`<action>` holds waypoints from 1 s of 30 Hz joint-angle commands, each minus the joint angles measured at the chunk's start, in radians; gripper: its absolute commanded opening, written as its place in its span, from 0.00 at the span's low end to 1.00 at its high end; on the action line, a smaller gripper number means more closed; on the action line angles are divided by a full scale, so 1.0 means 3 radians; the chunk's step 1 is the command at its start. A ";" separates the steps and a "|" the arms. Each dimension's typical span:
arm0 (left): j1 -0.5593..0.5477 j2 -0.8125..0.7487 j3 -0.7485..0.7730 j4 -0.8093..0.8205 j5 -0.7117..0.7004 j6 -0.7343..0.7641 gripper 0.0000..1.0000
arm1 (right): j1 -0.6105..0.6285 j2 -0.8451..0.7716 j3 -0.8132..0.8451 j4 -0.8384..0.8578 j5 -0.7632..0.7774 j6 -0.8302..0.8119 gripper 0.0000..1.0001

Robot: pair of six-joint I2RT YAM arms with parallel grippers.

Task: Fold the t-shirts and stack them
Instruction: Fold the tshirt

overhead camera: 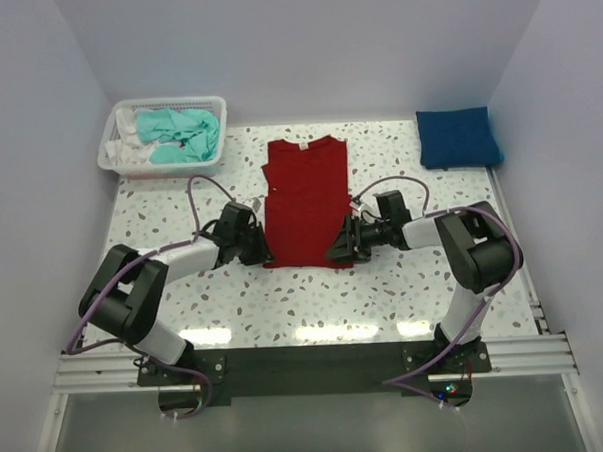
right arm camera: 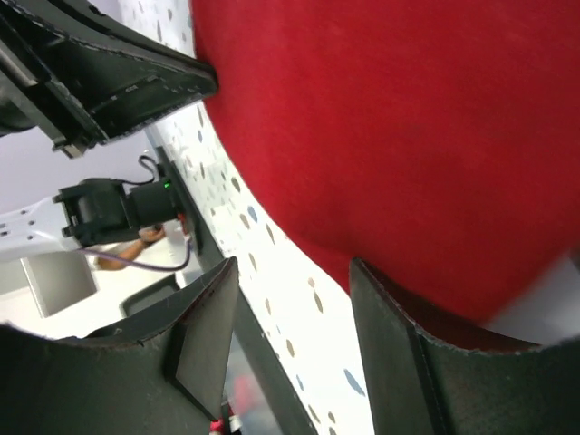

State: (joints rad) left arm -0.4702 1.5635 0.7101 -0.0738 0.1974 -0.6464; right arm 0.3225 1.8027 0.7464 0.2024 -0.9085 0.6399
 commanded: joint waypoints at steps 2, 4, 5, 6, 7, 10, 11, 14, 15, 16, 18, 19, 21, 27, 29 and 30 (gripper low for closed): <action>0.0089 -0.0011 -0.0229 -0.0020 -0.0003 -0.0151 0.06 | -0.0251 0.0081 -0.0090 -0.0265 -0.0035 -0.0491 0.56; 0.0089 -0.0062 -0.0291 -0.0055 -0.0034 -0.0177 0.06 | -0.0354 0.0061 -0.0074 -0.0433 0.0006 -0.0619 0.56; 0.0089 -0.0144 -0.0352 -0.0061 -0.0049 -0.0182 0.06 | -0.0374 0.0015 -0.0044 -0.0480 0.0016 -0.0640 0.56; 0.0089 -0.0190 -0.0368 -0.0071 -0.0070 -0.0177 0.06 | -0.0380 -0.0021 -0.0023 -0.0521 0.0017 -0.0650 0.56; 0.0089 -0.0241 -0.0383 -0.0111 -0.0090 -0.0177 0.06 | -0.0380 -0.0062 -0.0003 -0.0541 -0.0029 -0.0610 0.56; 0.0089 -0.0486 -0.0429 -0.0158 -0.0162 -0.0172 0.13 | -0.0319 -0.0271 0.0033 -0.0460 -0.0111 -0.0406 0.56; 0.0089 -0.0619 -0.0449 -0.0158 -0.0182 -0.0172 0.18 | -0.0237 -0.0317 0.0079 -0.0465 -0.0137 -0.0385 0.57; 0.0089 -0.0849 -0.0480 -0.0143 -0.0228 -0.0162 0.29 | -0.0008 -0.0384 0.0216 -0.0450 -0.0157 -0.0272 0.57; 0.0089 -0.0896 -0.0475 -0.0148 -0.0259 -0.0157 0.31 | 0.0054 -0.0384 0.0237 -0.0394 -0.0157 -0.0201 0.57; 0.0089 -0.0931 -0.0475 -0.0178 -0.0279 -0.0146 0.32 | 0.0121 -0.0379 0.0258 -0.0201 -0.0152 -0.0003 0.57; 0.0089 -0.1039 -0.0465 -0.0239 -0.0381 -0.0146 0.35 | 0.0335 -0.0349 0.0304 0.0065 -0.0106 0.0223 0.57; 0.0089 -0.1070 -0.0465 -0.0260 -0.0412 -0.0136 0.36 | 0.0402 -0.0288 0.0324 0.0320 -0.0086 0.0427 0.57; 0.0089 -0.1167 -0.0465 -0.0311 -0.0514 -0.0116 0.38 | 0.0550 -0.0170 0.0391 0.0511 -0.0025 0.0566 0.57; 0.0089 -0.1341 -0.0495 -0.0449 -0.0648 -0.0054 0.40 | 0.0679 0.0438 0.0412 0.0798 0.0139 0.0684 0.57; 0.0089 -0.1351 -0.0516 -0.0444 -0.0638 -0.0049 0.42 | 0.0679 0.0647 0.0315 0.0920 0.0149 0.0695 0.57; 0.0089 -0.1346 -0.0516 -0.0449 -0.0622 -0.0039 0.42 | 0.0674 0.0684 0.0284 0.0916 0.0160 0.0679 0.57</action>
State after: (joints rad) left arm -0.4515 1.1778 0.5667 -0.1997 0.0353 -0.6861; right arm 0.5289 1.9568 0.8616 0.4049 -0.8928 0.8211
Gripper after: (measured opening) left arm 0.417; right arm 0.571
